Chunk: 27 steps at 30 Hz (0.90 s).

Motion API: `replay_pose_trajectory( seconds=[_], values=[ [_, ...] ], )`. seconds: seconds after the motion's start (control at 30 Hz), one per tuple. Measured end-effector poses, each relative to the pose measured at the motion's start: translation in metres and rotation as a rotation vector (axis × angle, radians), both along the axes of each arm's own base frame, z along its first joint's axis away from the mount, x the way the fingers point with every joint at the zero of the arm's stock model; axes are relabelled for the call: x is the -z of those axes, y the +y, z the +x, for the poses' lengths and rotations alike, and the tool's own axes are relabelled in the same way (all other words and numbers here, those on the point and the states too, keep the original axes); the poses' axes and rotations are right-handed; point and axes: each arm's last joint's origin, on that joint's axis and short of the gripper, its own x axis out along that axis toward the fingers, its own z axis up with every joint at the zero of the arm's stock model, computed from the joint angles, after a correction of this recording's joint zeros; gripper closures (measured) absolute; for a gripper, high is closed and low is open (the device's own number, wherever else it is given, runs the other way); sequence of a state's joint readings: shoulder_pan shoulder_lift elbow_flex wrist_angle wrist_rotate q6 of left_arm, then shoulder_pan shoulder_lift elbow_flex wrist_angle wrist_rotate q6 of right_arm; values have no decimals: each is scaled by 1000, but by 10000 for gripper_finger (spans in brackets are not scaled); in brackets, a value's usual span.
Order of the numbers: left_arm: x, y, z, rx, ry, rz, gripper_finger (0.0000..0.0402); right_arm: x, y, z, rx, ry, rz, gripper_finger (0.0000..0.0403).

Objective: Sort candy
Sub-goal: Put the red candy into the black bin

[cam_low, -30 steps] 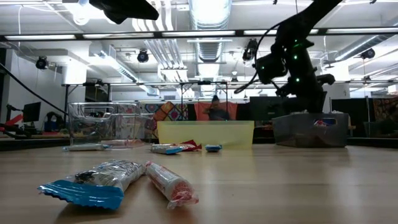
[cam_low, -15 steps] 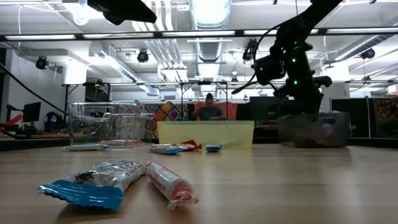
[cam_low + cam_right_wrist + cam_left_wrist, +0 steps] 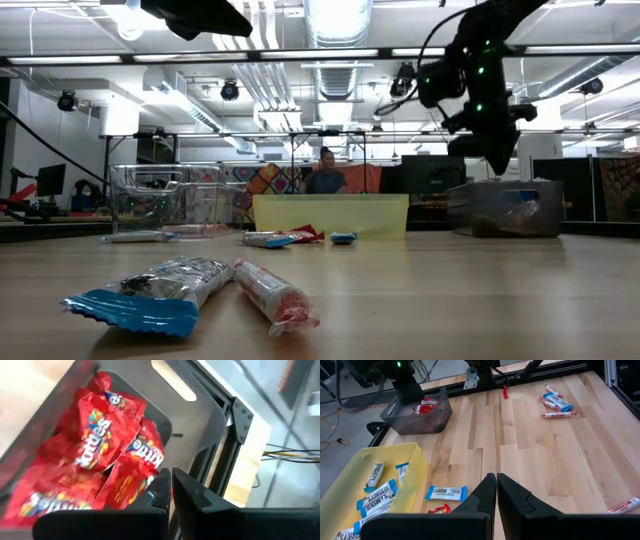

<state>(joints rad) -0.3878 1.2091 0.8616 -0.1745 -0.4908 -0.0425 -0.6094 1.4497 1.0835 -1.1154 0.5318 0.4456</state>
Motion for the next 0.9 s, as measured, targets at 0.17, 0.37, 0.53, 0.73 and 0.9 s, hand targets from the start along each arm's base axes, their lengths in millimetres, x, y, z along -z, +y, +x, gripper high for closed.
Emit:
replay_pose_trajectory(
  seconds=[0.17,0.37,0.53,0.73,0.9],
  values=[
    [0,0,0,3,1,6,402,-20,-1,-13,-6,-145,63,390],
    [0,0,0,13,3,24,402,-18,-17,-38,121,-190,77,391],
    [0,0,0,14,9,28,402,2,-22,-49,176,-206,141,391],
    [0,0,0,15,11,30,402,22,-19,-52,189,-206,150,391],
    [0,0,0,16,11,31,402,31,-17,-53,188,-214,148,391]
  ],
)
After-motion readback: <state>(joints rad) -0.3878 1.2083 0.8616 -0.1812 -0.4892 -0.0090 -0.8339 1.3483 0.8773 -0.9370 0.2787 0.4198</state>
